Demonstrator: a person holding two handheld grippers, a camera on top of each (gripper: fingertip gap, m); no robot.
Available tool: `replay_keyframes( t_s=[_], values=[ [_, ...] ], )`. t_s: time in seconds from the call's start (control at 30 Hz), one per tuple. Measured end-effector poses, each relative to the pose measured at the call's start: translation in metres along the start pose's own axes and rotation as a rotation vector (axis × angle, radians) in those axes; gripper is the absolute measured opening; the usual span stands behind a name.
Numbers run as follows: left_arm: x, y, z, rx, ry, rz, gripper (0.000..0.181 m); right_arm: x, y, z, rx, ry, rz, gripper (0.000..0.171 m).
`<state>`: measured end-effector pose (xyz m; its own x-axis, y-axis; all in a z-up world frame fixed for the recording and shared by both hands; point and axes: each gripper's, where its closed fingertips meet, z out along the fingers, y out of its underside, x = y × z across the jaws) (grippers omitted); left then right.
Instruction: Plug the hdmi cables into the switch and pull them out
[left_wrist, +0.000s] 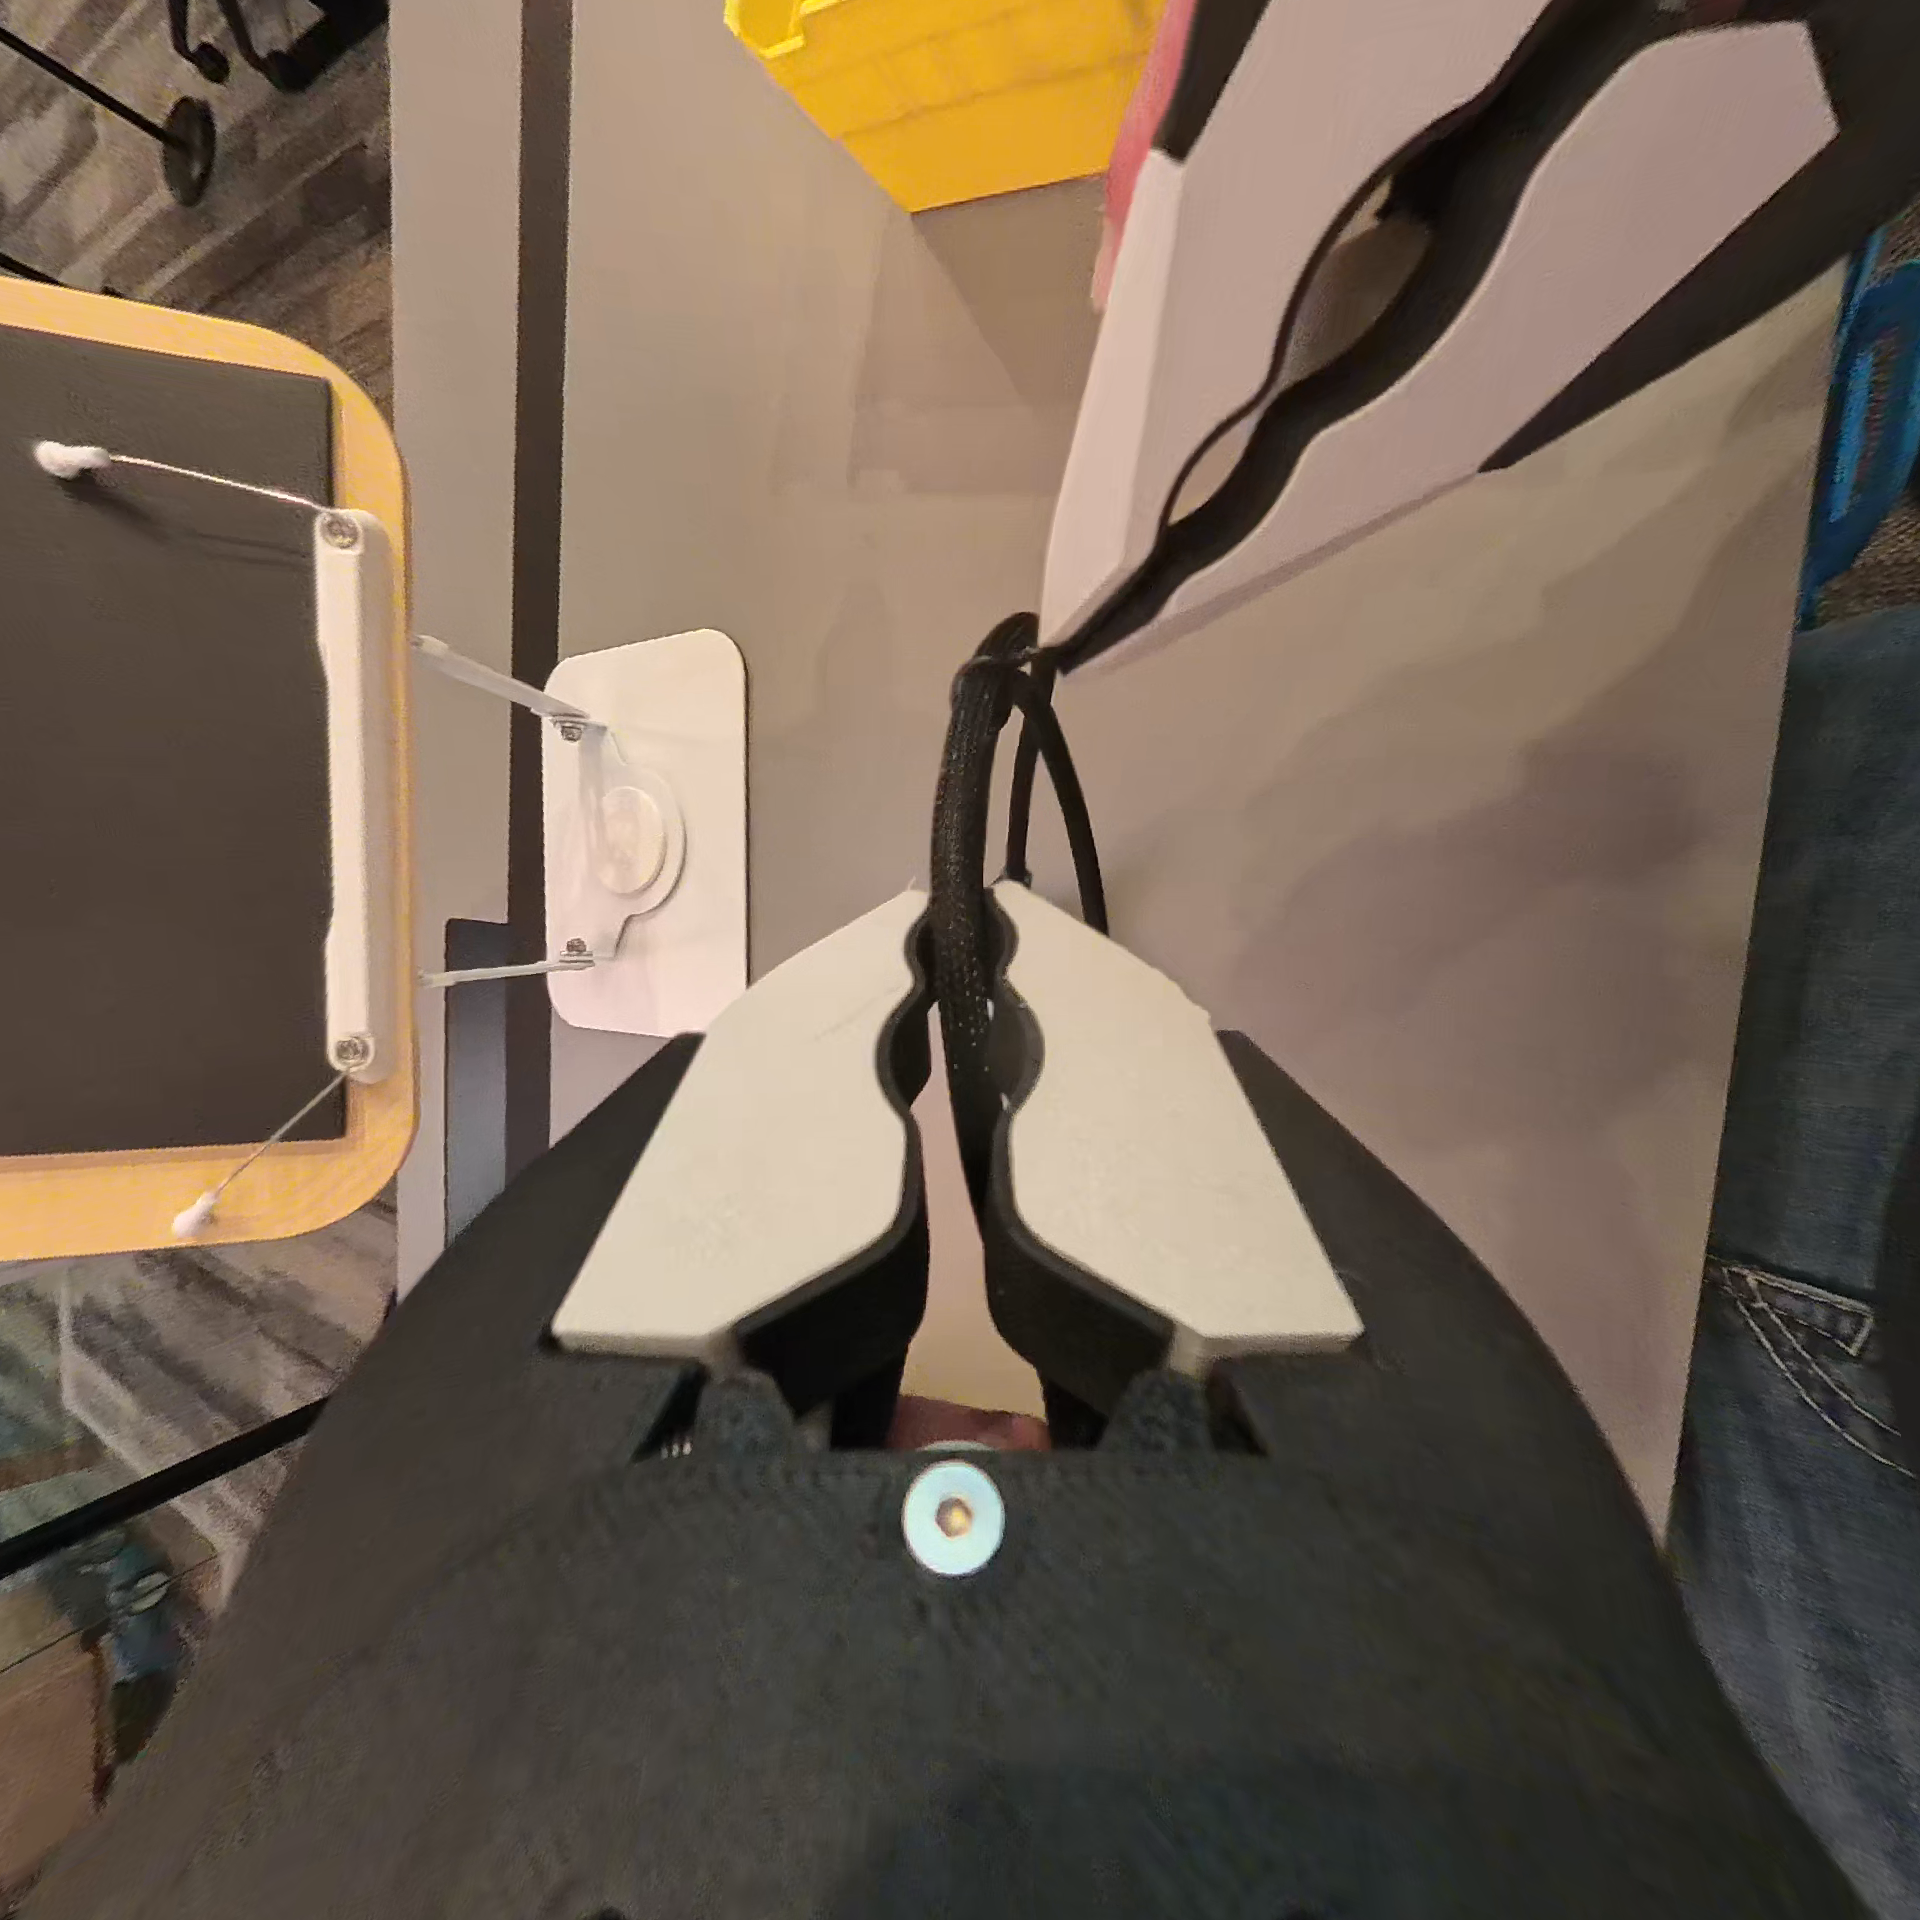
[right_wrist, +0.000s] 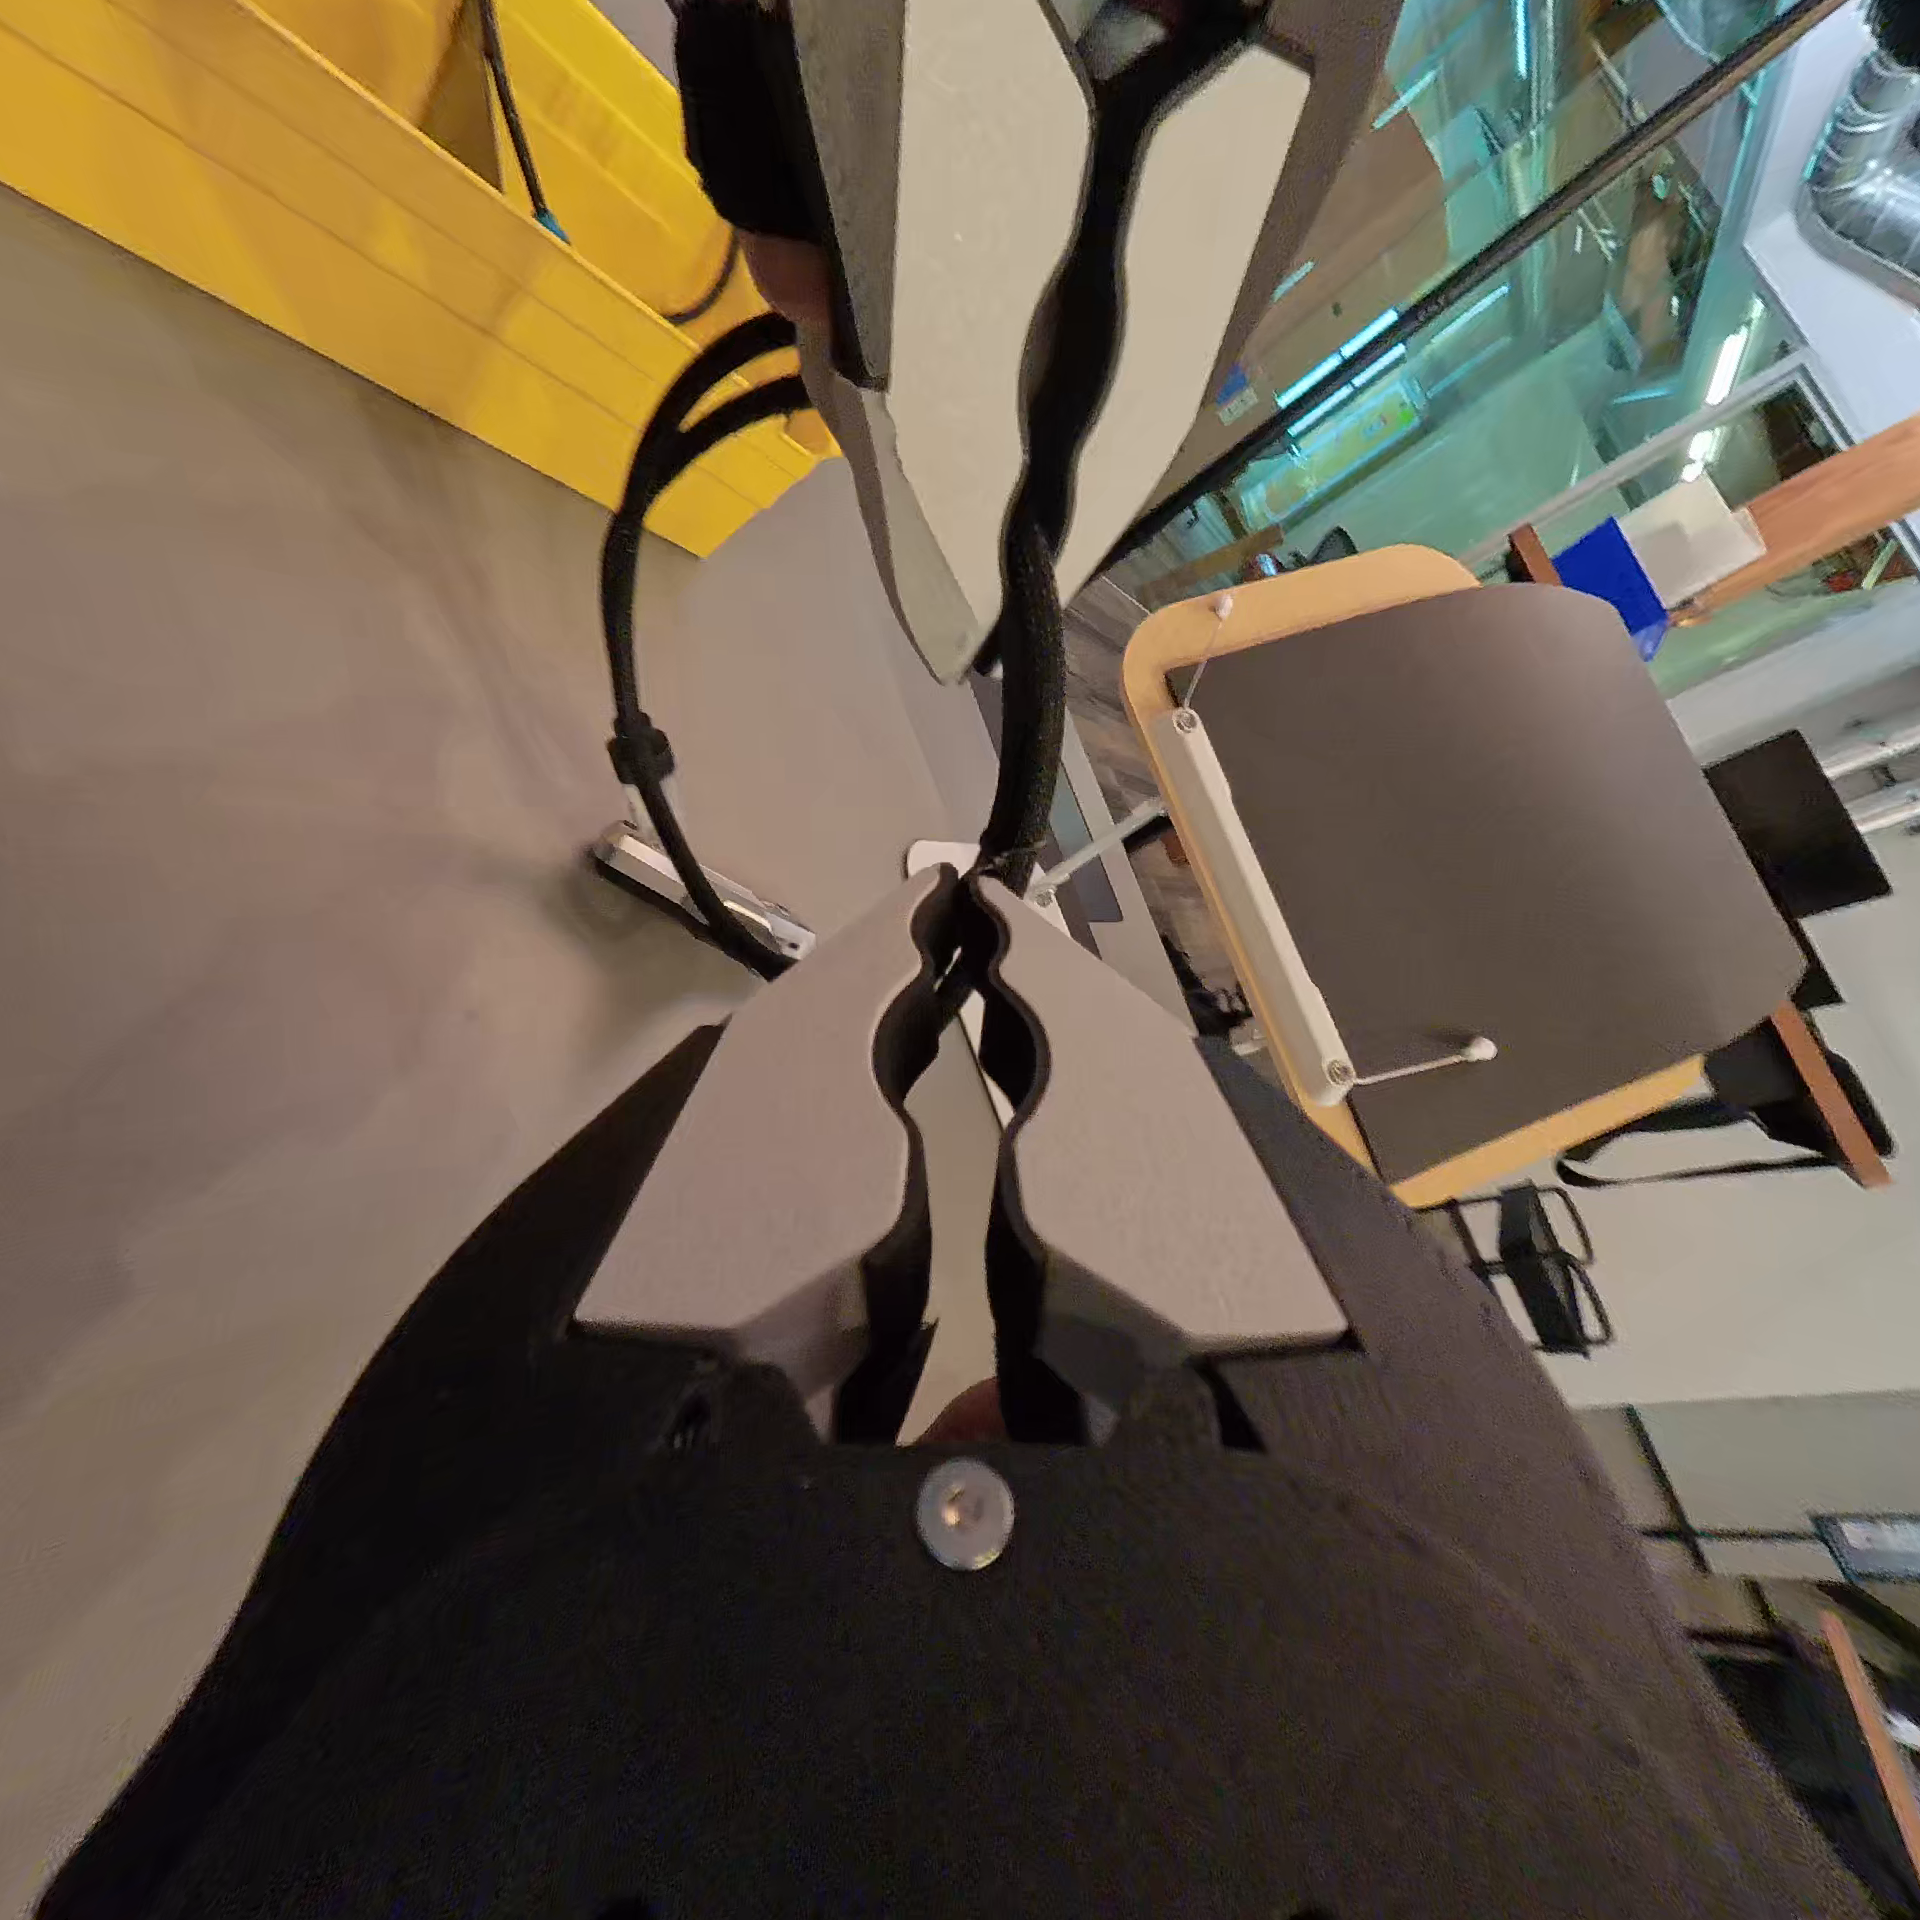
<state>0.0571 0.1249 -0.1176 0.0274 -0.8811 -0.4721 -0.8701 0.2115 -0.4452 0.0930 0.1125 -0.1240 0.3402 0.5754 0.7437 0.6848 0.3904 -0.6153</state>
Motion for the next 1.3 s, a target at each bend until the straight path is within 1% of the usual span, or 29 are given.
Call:
replay_keyframes(
  t_s=[0.3, 0.43, 0.63, 0.7, 0.8, 0.83, 0.9, 0.93, 0.97, 1.1, 1.2, 1.3],
  values=[
    [-0.002, -0.009, 0.001, 0.046, 0.006, 0.042, 0.007, -0.007, -0.008, 0.003, 0.093, -0.100, 0.143, 0.000],
    [-0.001, -0.007, 0.001, 0.018, -0.003, 0.075, 0.006, -0.003, -0.009, 0.002, 0.111, -0.086, 0.170, 0.000],
    [-0.006, -0.009, 0.001, 0.027, -0.026, 0.052, 0.006, 0.008, -0.007, 0.000, 0.112, -0.015, 0.226, 0.000],
    [-0.007, -0.010, 0.001, 0.038, -0.047, 0.038, 0.006, 0.014, -0.005, -0.002, 0.118, 0.016, 0.290, 0.006],
    [-0.005, -0.012, 0.003, 0.062, -0.069, 0.014, 0.006, 0.018, -0.009, -0.006, 0.172, 0.013, 0.451, 0.014],
    [-0.005, -0.012, 0.003, 0.067, -0.077, 0.011, 0.006, 0.017, -0.009, -0.006, 0.179, 0.004, 0.487, 0.016],
    [-0.004, -0.013, 0.005, 0.075, -0.085, -0.004, 0.006, 0.014, -0.007, -0.003, 0.172, 0.003, 0.518, 0.014],
    [-0.004, -0.014, 0.005, 0.077, -0.091, -0.009, 0.006, 0.012, -0.006, -0.002, 0.163, 0.002, 0.523, 0.012],
    [-0.005, -0.014, 0.005, 0.079, -0.100, -0.013, 0.006, 0.012, -0.005, -0.001, 0.152, 0.012, 0.522, 0.000],
    [-0.005, -0.014, 0.004, 0.076, -0.106, -0.009, 0.006, 0.014, -0.005, 0.000, 0.148, 0.039, 0.499, 0.000],
    [-0.004, -0.015, 0.002, 0.070, -0.106, 0.023, 0.006, 0.012, -0.007, -0.001, 0.141, 0.029, 0.440, 0.000],
    [-0.006, -0.023, -0.006, 0.094, -0.096, 0.025, 0.006, 0.012, -0.010, -0.001, 0.131, 0.032, 0.374, 0.000]
  ],
)
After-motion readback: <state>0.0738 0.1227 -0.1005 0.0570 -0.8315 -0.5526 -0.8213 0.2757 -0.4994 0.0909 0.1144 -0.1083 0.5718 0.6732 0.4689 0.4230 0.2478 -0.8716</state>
